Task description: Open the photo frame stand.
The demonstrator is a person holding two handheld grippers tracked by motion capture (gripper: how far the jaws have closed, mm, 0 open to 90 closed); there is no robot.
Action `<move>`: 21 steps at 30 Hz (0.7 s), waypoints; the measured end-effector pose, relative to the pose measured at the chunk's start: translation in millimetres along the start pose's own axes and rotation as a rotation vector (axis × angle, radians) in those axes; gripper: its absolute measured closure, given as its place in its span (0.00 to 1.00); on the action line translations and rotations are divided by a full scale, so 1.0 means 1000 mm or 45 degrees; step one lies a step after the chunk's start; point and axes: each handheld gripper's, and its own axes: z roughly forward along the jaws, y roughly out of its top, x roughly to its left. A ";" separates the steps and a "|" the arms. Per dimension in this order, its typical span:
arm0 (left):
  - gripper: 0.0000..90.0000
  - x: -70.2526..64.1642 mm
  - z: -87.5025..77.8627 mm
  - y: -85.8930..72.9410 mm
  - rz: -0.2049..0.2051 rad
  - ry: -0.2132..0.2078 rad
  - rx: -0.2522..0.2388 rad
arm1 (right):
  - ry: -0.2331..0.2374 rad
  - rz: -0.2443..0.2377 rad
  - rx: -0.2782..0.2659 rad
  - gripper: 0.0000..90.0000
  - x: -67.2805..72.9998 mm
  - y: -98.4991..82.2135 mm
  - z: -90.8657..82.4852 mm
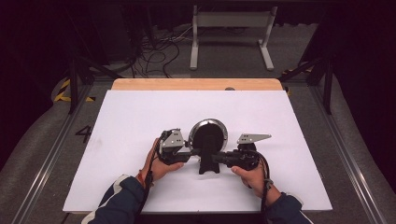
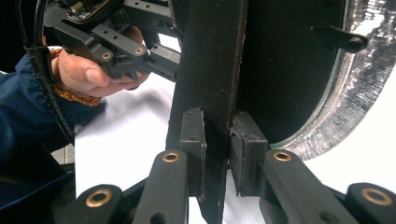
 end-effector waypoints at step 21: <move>0.79 0.004 0.002 0.000 0.049 0.115 -0.025 | 0.022 0.028 -0.030 0.82 0.000 0.006 -0.005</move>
